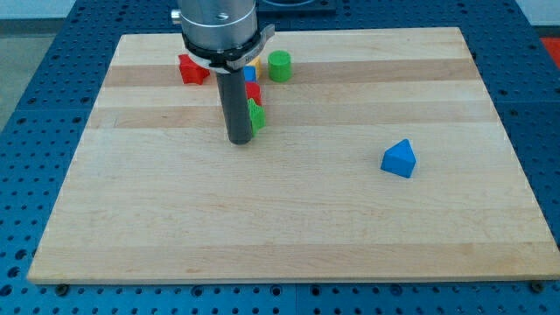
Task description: Move your arm away from green star
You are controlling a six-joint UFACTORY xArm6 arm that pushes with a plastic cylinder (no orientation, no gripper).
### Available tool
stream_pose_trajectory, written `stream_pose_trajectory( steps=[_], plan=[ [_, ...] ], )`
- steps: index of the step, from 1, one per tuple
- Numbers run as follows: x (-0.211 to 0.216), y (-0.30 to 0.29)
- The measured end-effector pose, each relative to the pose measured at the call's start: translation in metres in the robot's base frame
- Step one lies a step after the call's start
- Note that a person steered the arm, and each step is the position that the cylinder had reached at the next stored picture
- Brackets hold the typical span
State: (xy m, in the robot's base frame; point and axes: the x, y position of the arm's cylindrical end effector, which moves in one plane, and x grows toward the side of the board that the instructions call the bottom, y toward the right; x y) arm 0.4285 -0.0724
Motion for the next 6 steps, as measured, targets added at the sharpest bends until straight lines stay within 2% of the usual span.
stream_pose_trajectory(
  steps=[1, 3, 4, 6],
  plan=[
    [0.005, 0.002],
    [0.072, 0.003],
    [0.097, 0.044],
    [0.092, 0.14]
  ],
)
